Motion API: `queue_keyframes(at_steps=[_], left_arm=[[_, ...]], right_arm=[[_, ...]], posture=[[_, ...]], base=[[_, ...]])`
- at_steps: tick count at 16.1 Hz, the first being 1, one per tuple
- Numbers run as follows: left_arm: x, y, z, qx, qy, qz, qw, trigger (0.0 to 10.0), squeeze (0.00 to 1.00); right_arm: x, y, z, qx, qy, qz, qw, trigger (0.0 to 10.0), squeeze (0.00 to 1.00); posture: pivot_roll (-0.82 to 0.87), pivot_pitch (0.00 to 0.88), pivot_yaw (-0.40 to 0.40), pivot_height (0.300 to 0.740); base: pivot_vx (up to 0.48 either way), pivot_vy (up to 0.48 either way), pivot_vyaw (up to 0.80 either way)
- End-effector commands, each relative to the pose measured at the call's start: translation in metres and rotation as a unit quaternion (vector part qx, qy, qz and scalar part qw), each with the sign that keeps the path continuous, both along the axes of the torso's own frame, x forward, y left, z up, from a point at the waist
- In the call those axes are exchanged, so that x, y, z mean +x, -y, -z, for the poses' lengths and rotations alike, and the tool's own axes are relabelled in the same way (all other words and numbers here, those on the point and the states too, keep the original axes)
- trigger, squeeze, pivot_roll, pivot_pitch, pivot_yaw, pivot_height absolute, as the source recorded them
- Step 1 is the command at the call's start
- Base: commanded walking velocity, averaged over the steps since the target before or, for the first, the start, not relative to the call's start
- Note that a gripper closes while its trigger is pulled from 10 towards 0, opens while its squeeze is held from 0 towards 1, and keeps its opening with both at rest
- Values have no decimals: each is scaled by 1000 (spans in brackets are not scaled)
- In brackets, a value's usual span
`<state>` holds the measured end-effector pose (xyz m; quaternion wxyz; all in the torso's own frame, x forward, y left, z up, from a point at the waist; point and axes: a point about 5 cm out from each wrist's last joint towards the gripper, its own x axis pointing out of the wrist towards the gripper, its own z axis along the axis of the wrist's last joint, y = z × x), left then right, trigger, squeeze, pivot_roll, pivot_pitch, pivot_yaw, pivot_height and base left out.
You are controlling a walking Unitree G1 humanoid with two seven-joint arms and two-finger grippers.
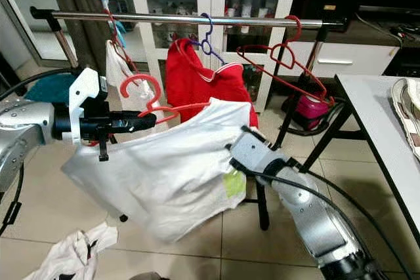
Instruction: Hang hanger
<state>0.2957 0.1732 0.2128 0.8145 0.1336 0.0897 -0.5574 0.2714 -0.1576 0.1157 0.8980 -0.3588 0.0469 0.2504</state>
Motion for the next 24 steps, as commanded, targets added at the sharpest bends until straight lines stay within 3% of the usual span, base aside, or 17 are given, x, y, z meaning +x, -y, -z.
queue_keyframes(at_steps=[1,2,3,4,5,18,24], left_arm=[[-2,-2,-10,-6,15,-1,1000,0,0],[-2,-2,-10,-6,15,-2,1000,0,0],[-2,-3,-11,-6,14,-2,1000,0,0],[-2,-3,-11,-7,14,-2,1000,0,0],[-2,-3,-12,-8,13,-2,1000,0,0],[3,-11,-10,11,17,-25,999,0,0],[9,-23,-8,32,23,-48,998,0,0]], right_arm=[[5,4,-5,-15,28,10,999,10000,0],[6,5,-6,-19,37,11,999,10000,0],[6,5,-7,-22,42,10,999,8667,0],[6,5,-7,-24,47,9,999,3255,0],[6,6,-8,-22,51,10,998,0,0],[4,8,-10,5,69,14,998,0,0],[6,30,-21,39,102,64,992,0,0]], posture=[[-43,0,32,740],[-43,0,32,740],[-43,0,32,740],[-43,0,32,740],[-43,0,32,740],[-44,0,40,740],[-45,0,49,740]], base=[[0,0,0],[0,0,0],[0,0,0],[0,0,0],[0,0,0],[0,0,0],[0,0,0]])
